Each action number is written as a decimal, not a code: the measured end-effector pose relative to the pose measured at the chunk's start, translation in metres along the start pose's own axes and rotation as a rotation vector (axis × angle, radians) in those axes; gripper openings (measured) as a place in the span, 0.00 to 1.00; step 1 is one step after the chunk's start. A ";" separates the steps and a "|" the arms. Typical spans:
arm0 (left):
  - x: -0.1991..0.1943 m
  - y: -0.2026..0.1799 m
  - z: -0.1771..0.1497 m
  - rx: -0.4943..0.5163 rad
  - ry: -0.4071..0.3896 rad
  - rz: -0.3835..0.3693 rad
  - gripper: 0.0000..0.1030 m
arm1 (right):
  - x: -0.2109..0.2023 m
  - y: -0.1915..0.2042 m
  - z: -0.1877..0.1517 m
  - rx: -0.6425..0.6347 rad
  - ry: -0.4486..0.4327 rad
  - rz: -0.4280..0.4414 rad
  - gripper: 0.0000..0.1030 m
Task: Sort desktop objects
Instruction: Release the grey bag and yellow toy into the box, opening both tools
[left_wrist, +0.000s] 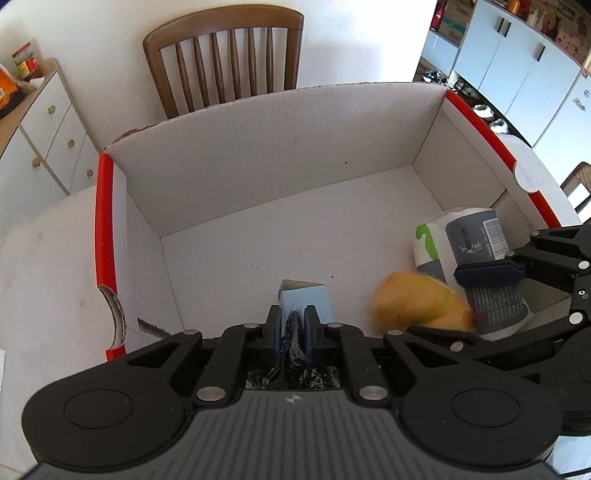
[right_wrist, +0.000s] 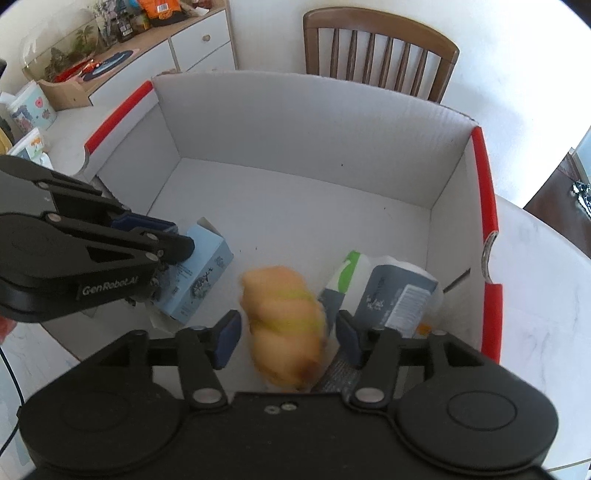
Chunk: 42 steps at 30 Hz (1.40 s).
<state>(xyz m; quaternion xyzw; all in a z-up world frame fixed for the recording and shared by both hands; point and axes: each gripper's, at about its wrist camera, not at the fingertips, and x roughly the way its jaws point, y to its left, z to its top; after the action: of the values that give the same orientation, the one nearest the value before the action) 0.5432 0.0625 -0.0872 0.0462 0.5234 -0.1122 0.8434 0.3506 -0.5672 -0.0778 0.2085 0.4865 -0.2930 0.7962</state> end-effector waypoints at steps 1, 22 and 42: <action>0.000 0.001 0.000 -0.005 0.000 -0.003 0.11 | -0.002 0.000 0.000 0.004 -0.008 0.003 0.62; -0.033 -0.002 -0.008 -0.026 -0.060 -0.012 0.19 | -0.042 -0.008 -0.009 0.010 -0.074 0.037 0.63; -0.088 -0.018 -0.034 0.006 -0.148 -0.039 0.60 | -0.102 -0.006 -0.028 -0.042 -0.180 0.043 0.66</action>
<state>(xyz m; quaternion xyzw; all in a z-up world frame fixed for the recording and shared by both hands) 0.4713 0.0647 -0.0232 0.0302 0.4603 -0.1333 0.8772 0.2922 -0.5279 0.0008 0.1747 0.4145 -0.2832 0.8470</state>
